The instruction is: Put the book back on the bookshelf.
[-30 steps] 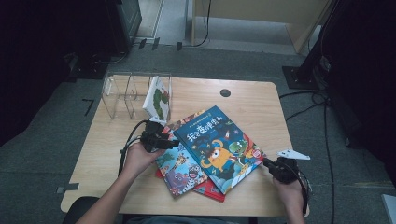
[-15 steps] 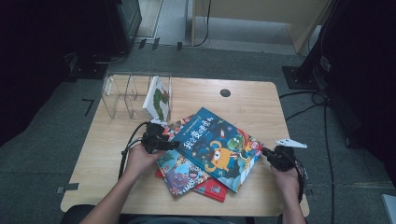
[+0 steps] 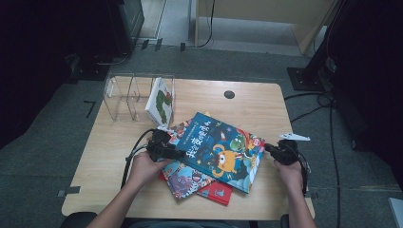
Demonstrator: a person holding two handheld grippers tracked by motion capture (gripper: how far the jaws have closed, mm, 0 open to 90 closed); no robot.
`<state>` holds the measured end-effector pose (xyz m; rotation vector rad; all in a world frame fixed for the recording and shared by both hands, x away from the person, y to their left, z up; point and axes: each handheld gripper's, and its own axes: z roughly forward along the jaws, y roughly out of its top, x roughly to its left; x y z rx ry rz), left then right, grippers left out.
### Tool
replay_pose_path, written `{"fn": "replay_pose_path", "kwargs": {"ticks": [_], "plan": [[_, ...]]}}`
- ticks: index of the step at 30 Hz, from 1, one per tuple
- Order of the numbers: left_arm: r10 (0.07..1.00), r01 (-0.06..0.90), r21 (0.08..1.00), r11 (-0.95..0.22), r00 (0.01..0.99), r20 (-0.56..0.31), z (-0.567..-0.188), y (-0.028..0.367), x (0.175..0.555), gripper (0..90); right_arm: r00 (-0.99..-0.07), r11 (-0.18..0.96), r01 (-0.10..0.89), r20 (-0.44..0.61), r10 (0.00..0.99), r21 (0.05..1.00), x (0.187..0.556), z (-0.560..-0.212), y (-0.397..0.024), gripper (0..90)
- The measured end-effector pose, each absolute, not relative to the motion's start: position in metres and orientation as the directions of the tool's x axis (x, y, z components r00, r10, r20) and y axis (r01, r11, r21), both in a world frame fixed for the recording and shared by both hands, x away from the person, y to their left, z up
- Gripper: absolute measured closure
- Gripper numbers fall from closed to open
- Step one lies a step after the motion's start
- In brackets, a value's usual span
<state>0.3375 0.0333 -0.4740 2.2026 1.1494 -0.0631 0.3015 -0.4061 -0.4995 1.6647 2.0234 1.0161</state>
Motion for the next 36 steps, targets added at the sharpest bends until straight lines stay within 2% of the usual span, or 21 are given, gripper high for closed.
{"fn": "replay_pose_path", "kwargs": {"ticks": [8, 16, 19, 22, 30, 36], "plan": [[0.719, 0.751, 0.502, -0.429, 0.62, -0.313, -0.472, 0.032, 0.323, 42.0, -0.266, 0.062, 0.708, 0.184, 0.946, 0.704, 0.309, -0.5, -0.405, 90.0], [0.714, 0.766, 0.484, -0.424, 0.611, -0.343, -0.471, 0.033, 0.307, 42.9, -0.269, 0.069, 0.708, 0.178, 0.947, 0.703, 0.32, -0.499, -0.399, 90.0], [0.73, 0.744, 0.525, -0.412, 0.615, -0.298, -0.465, 0.036, 0.304, 45.6, -0.279, 0.077, 0.706, 0.176, 0.944, 0.705, 0.324, -0.5, -0.397, 90.0], [0.744, 0.746, 0.533, -0.399, 0.603, -0.287, -0.462, 0.04, 0.31, 44.4, -0.281, 0.087, 0.712, 0.169, 0.945, 0.697, 0.328, -0.497, -0.396, 90.0], [0.751, 0.766, 0.534, -0.357, 0.575, -0.323, -0.464, 0.046, 0.329, 45.3, -0.265, 0.11, 0.735, 0.134, 0.955, 0.669, 0.349, -0.496, -0.398, 90.0], [0.737, 0.771, 0.545, -0.33, 0.571, -0.361, -0.47, 0.04, 0.338, 46.3, -0.256, 0.074, 0.726, 0.168, 0.952, 0.684, 0.352, -0.5, -0.398, 90.0]]}}
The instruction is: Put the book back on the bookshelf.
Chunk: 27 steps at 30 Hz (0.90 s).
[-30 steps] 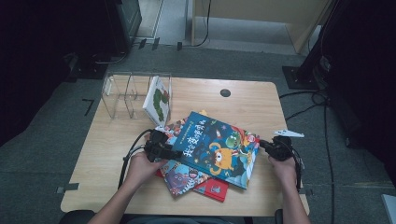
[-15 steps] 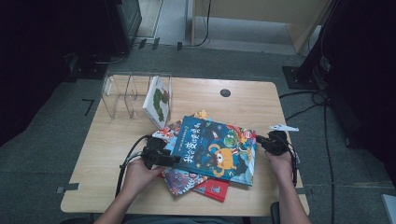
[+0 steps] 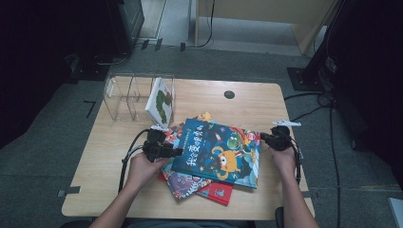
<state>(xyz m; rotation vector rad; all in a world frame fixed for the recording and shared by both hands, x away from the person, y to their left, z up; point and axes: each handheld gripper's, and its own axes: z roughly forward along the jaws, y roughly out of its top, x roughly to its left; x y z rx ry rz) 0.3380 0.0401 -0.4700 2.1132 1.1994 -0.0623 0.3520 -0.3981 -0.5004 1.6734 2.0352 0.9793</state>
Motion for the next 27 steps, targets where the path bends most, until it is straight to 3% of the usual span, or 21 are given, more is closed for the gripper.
{"fn": "replay_pose_path", "kwargs": {"ticks": [27], "plan": [[0.727, 0.797, 0.482, -0.364, 0.567, -0.387, -0.473, 0.034, 0.31, 45.8, -0.356, 0.152, 0.715, 0.168, 0.919, 0.682, 0.349, -0.501, -0.385, 90.0]]}}
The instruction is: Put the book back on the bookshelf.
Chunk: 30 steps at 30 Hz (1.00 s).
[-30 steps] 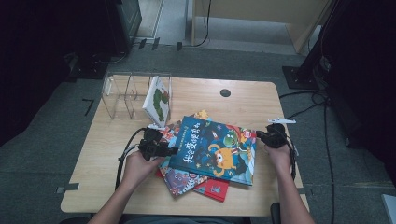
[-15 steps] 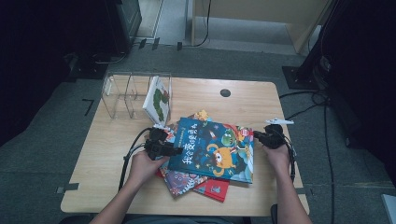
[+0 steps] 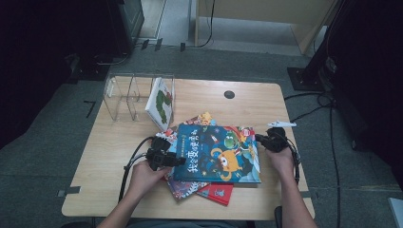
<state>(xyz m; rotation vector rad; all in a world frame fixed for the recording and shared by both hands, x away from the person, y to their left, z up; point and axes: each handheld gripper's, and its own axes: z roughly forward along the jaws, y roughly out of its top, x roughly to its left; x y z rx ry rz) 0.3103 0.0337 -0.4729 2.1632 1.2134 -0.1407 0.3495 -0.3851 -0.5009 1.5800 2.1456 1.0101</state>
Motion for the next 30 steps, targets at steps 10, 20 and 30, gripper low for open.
{"fn": "replay_pose_path", "kwargs": {"ticks": [10, 20, 30], "plan": [[0.74, 0.803, 0.483, -0.349, 0.553, -0.384, -0.468, 0.042, 0.3, 42.6, -0.421, 0.207, 0.709, 0.169, 0.891, 0.674, 0.349, -0.501, -0.373, 90.0], [0.792, 0.821, 0.515, -0.245, 0.476, -0.382, -0.456, 0.079, 0.309, 36.3, -0.49, 0.274, 0.684, 0.148, 0.859, 0.676, 0.343, -0.496, -0.35, 90.0], [0.824, 0.839, 0.507, -0.195, 0.421, -0.379, -0.457, 0.1, 0.312, 27.4, -0.508, 0.302, 0.671, 0.124, 0.852, 0.677, 0.326, -0.492, -0.343, 90.0]]}}
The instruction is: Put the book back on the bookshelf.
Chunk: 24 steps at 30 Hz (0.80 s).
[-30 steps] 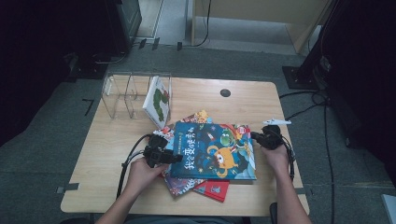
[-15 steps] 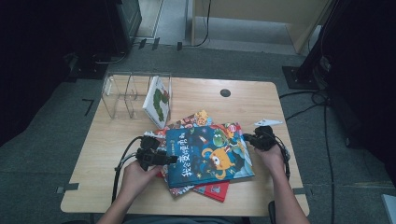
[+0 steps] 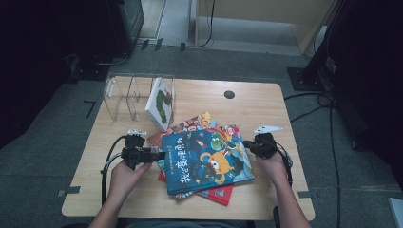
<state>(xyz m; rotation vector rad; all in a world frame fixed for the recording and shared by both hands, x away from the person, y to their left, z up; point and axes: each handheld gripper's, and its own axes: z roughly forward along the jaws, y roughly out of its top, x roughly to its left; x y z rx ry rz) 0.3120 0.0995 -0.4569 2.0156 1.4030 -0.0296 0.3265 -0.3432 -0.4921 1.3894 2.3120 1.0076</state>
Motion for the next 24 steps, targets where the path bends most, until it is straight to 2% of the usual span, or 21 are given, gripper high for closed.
{"fn": "replay_pose_path", "kwargs": {"ticks": [3, 6, 24], "plan": [[0.811, 0.858, 0.478, -0.189, 0.411, -0.416, -0.459, 0.1, 0.317, 29.4, -0.506, 0.298, 0.668, 0.123, 0.853, 0.682, 0.321, -0.491, -0.343, 90.0], [0.81, 0.858, 0.475, -0.197, 0.415, -0.415, -0.462, 0.1, 0.32, 32.2, -0.52, 0.299, 0.664, 0.136, 0.843, 0.685, 0.318, -0.491, -0.342, 90.0], [0.831, 0.876, 0.443, -0.193, 0.385, -0.4, -0.475, 0.104, 0.321, 31.7, -0.624, 0.381, 0.627, 0.145, 0.768, 0.68, 0.308, -0.489, -0.313, 90.0]]}}
